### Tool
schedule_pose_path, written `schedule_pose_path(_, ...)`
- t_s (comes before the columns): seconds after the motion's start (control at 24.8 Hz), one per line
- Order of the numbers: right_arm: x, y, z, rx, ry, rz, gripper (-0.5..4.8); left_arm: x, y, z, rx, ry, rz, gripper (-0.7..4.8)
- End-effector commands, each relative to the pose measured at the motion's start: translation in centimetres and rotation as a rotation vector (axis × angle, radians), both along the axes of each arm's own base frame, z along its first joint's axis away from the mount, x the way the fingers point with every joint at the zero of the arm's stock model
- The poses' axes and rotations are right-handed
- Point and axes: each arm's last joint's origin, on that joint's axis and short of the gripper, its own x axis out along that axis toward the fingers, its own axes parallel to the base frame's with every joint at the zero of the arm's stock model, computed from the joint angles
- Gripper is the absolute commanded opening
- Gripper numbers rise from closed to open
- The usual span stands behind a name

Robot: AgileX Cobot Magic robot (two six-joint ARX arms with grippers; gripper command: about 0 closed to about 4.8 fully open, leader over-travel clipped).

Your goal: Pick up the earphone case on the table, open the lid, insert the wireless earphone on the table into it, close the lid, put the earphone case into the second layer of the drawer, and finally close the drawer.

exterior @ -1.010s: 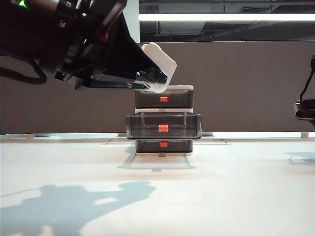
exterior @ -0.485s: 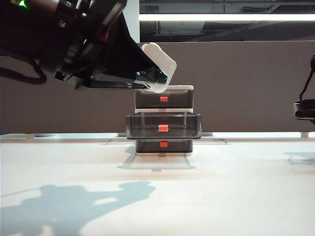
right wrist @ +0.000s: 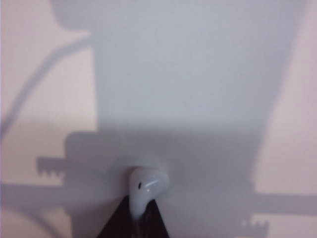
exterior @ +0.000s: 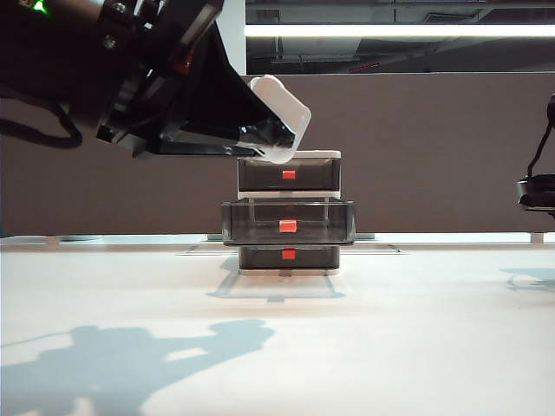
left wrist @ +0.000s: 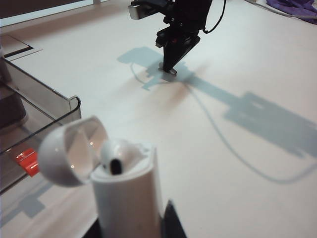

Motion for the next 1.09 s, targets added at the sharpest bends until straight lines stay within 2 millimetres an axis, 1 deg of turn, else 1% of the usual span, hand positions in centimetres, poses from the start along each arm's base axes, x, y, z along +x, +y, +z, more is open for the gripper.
schedule_pose_path(0.04,-0.4,0.3,1.7,0.025,-0.049,0.014,0.08,0.0,0.0,0.3,-0.017,-0.012,-0.005,0.49)
schedule_pose_path(0.12,-0.9,0.4,2.9,0.058,-0.083,0.025,-0.02,0.0,0.0,0.3,-0.017,-0.012,-0.005,0.49)
schedule_pose_path(0.24,-1.4,0.7,4.2,0.116,-0.118,0.022,-0.01,0.0,0.0,0.3,-0.017,-0.012,-0.005,0.49)
schedule_pose_path(0.32,-2.0,0.9,5.5,0.164,-0.154,0.033,-0.01,0.0,0.0,0.3,-0.017,-0.012,-0.005,0.49)
schedule_pose_path(0.57,-3.5,2.3,8.4,0.169,-0.236,0.062,-0.01,0.0,0.0,0.3,-0.017,-0.012,-0.005,0.49)
schedule_pose_path(0.81,-5.3,4.8,11.0,0.192,-0.361,0.105,-0.01,0.0,0.0,0.3,-0.017,-0.012,-0.005,0.49)
schedule_pose_path(0.97,-6.6,6.6,11.8,0.226,-0.433,0.129,-0.01,0.0,0.0,0.3,-0.016,-0.012,-0.005,0.49)
schedule_pose_path(1.09,-8.7,8.9,11.9,0.295,-0.484,0.144,-0.01,0.0,0.0,0.3,-0.017,-0.011,-0.004,0.49)
